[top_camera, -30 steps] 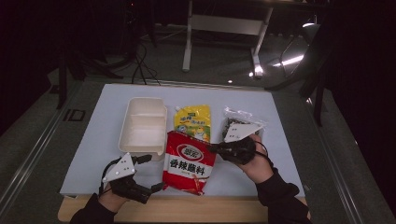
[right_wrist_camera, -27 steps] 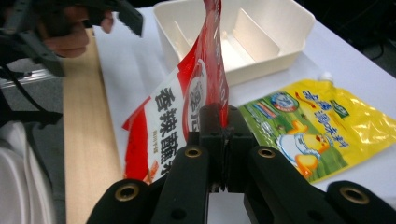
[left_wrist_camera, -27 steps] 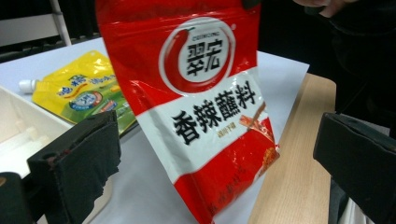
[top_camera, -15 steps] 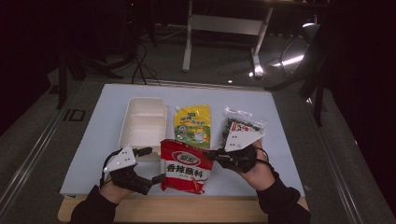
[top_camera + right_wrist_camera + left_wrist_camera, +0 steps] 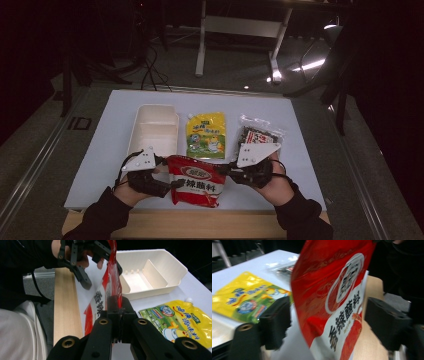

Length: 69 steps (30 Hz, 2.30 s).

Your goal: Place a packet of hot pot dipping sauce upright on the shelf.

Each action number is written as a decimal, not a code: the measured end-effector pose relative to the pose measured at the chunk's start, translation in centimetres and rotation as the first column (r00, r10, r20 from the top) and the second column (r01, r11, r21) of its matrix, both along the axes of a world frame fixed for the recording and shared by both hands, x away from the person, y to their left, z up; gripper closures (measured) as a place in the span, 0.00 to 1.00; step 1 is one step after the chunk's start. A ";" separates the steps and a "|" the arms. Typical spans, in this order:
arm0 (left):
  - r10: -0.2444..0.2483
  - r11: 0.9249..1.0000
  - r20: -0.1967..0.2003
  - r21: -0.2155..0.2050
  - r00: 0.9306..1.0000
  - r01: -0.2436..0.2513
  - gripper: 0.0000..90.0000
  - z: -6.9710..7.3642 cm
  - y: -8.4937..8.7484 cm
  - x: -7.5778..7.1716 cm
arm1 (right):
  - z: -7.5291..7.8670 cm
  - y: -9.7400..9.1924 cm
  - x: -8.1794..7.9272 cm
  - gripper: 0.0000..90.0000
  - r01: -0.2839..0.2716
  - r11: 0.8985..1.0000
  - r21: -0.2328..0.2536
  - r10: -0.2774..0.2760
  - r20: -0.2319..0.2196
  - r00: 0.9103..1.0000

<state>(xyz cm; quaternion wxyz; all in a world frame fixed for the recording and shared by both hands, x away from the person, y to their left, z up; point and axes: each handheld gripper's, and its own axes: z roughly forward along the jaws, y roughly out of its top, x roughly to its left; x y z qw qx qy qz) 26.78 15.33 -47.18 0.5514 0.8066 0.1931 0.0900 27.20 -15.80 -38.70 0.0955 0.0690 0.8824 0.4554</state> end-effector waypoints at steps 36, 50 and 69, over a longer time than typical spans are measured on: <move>-0.122 0.992 0.027 -0.035 0.992 0.123 1.00 2.4 -0.6 -1.0 | 0.5 -1.5 0.5 0.78 0.009 1.000 0.011 -0.009 -0.047 0.999; -0.107 0.988 0.065 -0.107 0.992 0.114 1.00 3.8 -0.6 -1.5 | -1.4 -0.6 1.4 0.92 -0.045 0.997 -0.057 0.038 -0.113 0.993; -0.018 0.990 0.054 -0.138 0.998 0.025 0.56 2.9 -0.4 -1.8 | -0.6 -1.6 1.3 1.00 -0.057 0.997 -0.043 0.054 -0.076 0.996</move>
